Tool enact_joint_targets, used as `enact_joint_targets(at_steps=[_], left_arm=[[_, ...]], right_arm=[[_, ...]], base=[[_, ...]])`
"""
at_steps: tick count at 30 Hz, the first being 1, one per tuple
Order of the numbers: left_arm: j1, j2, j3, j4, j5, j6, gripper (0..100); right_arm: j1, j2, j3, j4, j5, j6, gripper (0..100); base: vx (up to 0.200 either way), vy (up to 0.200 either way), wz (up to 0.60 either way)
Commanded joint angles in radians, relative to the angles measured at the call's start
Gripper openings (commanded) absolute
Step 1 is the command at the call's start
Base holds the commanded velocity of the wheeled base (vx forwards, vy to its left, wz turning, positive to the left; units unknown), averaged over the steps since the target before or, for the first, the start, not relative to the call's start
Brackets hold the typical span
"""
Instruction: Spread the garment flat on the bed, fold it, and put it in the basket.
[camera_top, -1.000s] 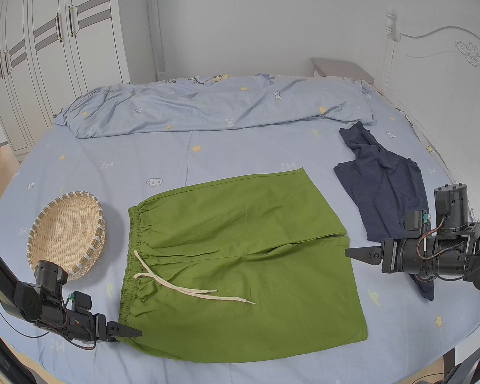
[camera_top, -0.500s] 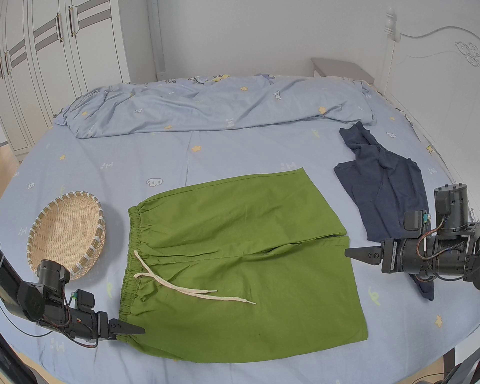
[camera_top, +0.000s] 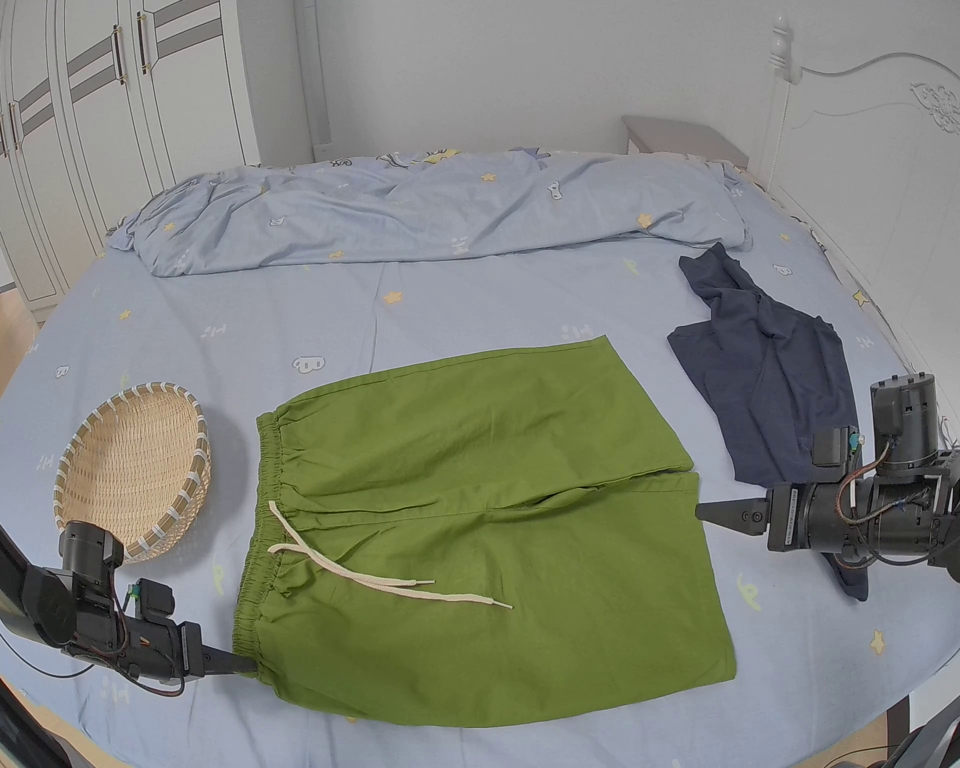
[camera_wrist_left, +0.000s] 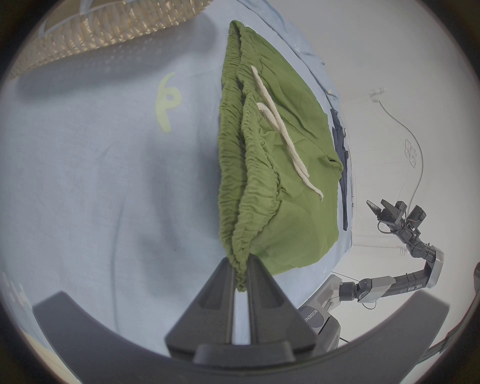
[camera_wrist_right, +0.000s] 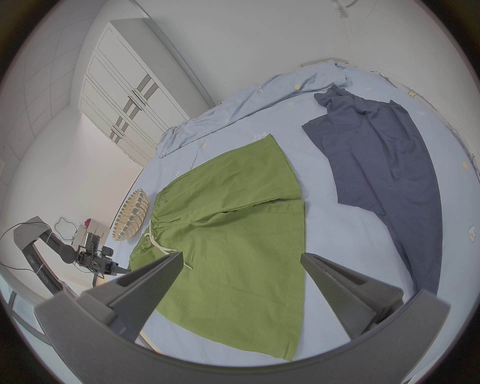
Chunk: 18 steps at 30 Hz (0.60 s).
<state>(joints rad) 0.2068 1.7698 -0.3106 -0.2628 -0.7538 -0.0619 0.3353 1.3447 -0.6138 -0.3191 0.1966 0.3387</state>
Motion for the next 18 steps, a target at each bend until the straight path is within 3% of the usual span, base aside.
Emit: enact_joint_targets(at_steps=[1, 5, 8, 12, 14, 16, 18], left_arm=[[0.026, -0.027, 0.004, -0.001, 0.002, 0.007, 0], [0.045, -0.02, 0.015, 0.0, 0.005, 0.045, 0], [0.057, -0.006, 0.016, -0.001, 0.007, 0.074, 0], [0.054, 0.0, 0.016, -0.003, 0.008, 0.074, 0], [0.051, -0.003, 0.016, -0.003, 0.008, 0.073, 0], [0.051, -0.003, 0.016, -0.003, 0.008, 0.074, 0], [0.048, -0.004, 0.018, -0.003, 0.008, 0.073, 0]], right_arm=[[-0.041, -0.042, 0.042, 0.046, 0.027, 0.0, 100], [-0.07, -0.059, 0.046, 0.155, 0.11, 0.0, 100], [-0.159, -0.068, 0.055, 0.275, 0.293, -0.003, 100], [-0.233, -0.038, 0.108, 0.295, 0.434, -0.01, 100], [-0.243, 0.001, 0.132, 0.285, 0.481, -0.023, 100], [-0.243, 0.007, 0.137, 0.282, 0.484, -0.026, 100], [-0.246, 0.067, 0.177, 0.244, 0.504, -0.106, 100]], base=[[0.0, 0.0, 0.0], [0.0, 0.0, 0.0], [0.0, 0.0, 0.0], [0.0, 0.0, 0.0], [0.0, 0.0, 0.0], [0.0, 0.0, 0.0], [0.0, 0.0, 0.0]])
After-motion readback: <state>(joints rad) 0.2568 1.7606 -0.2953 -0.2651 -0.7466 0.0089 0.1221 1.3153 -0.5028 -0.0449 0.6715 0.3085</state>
